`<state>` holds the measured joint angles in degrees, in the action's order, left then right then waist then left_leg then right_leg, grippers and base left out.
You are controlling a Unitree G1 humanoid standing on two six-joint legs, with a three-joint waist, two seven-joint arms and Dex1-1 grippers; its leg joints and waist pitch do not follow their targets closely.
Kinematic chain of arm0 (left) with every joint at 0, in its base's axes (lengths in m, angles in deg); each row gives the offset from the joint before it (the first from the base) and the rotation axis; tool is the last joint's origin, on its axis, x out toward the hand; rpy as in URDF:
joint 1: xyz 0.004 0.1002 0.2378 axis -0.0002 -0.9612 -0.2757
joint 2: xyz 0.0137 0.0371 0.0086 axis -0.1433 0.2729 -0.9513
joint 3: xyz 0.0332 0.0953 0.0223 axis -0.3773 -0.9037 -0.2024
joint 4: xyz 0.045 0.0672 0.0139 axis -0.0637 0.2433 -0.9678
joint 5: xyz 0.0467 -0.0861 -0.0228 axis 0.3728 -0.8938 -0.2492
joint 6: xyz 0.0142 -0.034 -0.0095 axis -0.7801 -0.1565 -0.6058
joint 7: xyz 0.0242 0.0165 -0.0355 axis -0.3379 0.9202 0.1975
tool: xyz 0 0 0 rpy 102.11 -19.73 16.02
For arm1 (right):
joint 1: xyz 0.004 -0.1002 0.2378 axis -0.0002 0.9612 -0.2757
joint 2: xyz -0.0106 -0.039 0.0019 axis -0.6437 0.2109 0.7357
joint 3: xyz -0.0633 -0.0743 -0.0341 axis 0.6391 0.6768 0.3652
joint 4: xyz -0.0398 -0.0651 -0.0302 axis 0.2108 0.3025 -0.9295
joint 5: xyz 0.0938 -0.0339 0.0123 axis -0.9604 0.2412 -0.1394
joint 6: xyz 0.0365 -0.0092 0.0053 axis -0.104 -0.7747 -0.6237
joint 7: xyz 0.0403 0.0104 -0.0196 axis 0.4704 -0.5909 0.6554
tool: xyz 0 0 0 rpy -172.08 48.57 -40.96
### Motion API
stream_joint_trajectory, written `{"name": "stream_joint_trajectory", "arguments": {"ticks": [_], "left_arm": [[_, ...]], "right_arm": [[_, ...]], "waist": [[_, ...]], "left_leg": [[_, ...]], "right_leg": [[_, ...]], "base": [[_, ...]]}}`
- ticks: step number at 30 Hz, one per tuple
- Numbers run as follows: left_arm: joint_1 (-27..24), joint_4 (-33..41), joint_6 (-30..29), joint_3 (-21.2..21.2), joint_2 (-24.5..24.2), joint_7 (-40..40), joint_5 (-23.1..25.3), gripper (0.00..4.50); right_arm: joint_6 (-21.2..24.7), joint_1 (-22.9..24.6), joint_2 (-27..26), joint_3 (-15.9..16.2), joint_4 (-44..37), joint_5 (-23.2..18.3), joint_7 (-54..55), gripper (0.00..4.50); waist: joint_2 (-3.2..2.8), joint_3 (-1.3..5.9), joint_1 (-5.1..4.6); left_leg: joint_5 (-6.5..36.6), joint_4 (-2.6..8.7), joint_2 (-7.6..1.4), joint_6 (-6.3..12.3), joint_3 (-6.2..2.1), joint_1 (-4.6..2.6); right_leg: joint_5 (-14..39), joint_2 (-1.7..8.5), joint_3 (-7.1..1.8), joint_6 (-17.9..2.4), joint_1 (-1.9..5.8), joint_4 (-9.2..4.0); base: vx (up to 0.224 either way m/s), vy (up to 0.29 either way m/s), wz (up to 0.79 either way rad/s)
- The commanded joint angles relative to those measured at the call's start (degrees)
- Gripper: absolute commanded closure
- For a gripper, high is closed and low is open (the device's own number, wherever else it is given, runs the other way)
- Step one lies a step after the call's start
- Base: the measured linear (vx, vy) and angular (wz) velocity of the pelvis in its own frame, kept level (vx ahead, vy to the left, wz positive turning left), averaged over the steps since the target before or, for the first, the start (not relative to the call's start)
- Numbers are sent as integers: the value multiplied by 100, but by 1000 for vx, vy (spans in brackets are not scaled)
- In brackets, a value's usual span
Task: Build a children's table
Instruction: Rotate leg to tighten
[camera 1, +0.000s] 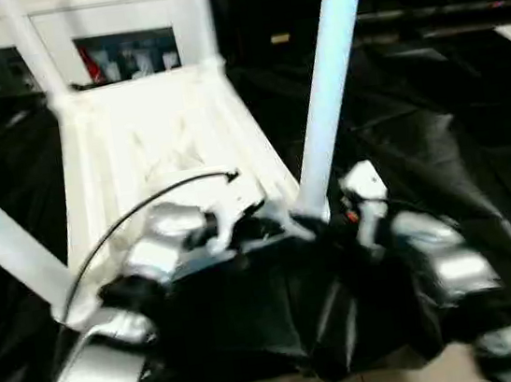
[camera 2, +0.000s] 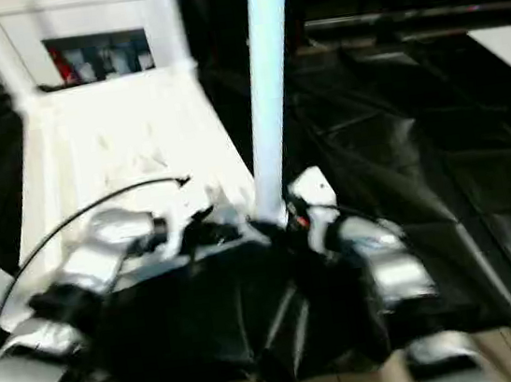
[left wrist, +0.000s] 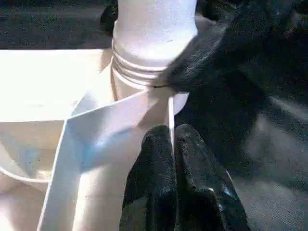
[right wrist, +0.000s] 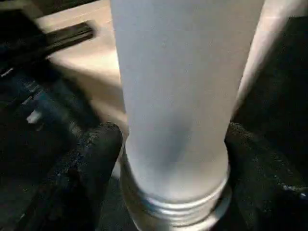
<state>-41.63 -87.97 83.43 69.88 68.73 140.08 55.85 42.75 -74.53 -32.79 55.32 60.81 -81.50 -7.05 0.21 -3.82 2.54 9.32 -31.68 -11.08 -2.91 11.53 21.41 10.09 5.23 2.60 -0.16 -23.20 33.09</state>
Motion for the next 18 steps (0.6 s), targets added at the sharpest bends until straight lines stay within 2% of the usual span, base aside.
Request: {"name": "stream_joint_trajectory", "arguments": {"ticks": [1,4,6,7,8,11,12,13,16,18], "left_arm": [[-150,253,42,-276,38,515,-152,450],[-281,441,-3,-314,-258,932,-180,450],[-281,441,-3,-314,-258,932,-180,450],[-317,476,3,-317,-335,1014,-196,450],[-328,484,6,-317,-360,1039,-200,450],[-354,489,18,-299,-408,1068,-191,450],[-375,518,8,-295,-436,1076,-191,450],[-379,524,6,-294,-442,1078,-191,450],[-444,641,-53,-283,-501,1032,-197,450],[-444,641,-53,-283,-501,1032,-197,450]], "right_arm": [[70,54,-2,502,-475,-217,-988,101],[84,46,290,445,-496,-253,-1397,101],[84,46,290,445,-496,-253,-1397,101],[89,31,353,419,-477,-246,-1502,101],[91,24,368,409,-466,-244,-1535,125],[104,-5,396,398,-433,-255,-1603,136],[142,-9,408,412,-447,-286,-1640,157],[150,-10,411,414,-450,-293,-1648,169],[137,36,371,547,-472,-240,-1767,178],[137,36,371,547,-472,-240,-1767,195]], "waist": [[12,333,47],[6,316,91],[8,307,100],[7,297,115],[25,291,109],[26,296,101],[87,296,97],[68,300,110],[72,300,114],[72,300,113]], "left_leg": [[1046,283,-241,729,-52,-68],[1185,296,-256,664,-39,-88],[1288,308,-259,595,-43,-94],[1436,326,-264,475,-47,-109],[1469,337,-261,416,-52,-99],[1471,337,-251,348,-56,-101],[1400,329,-246,373,-50,-93],[1345,328,-249,387,-60,-86],[1124,304,-246,506,-46,-79],[1098,301,-242,521,-43,-83]], "right_leg": [[256,243,-166,-1632,281,-257],[509,247,-170,-1648,245,-272],[678,252,-174,-1621,233,-283],[938,263,-181,-1564,220,-311],[1039,265,-185,-1526,228,-317],[1086,268,-192,-1465,227,-322],[1008,266,-191,-1465,230,-316],[958,277,-191,-1478,240,-294],[723,272,-186,-1524,235,-273],[707,267,-184,-1529,232,-273]], "base": [[0,0,0],[0,0,0],[0,0,0],[0,0,0],[0,0,0],[0,0,0],[0,0,0],[0,0,0],[0,0,0],[0,0,0]]}}
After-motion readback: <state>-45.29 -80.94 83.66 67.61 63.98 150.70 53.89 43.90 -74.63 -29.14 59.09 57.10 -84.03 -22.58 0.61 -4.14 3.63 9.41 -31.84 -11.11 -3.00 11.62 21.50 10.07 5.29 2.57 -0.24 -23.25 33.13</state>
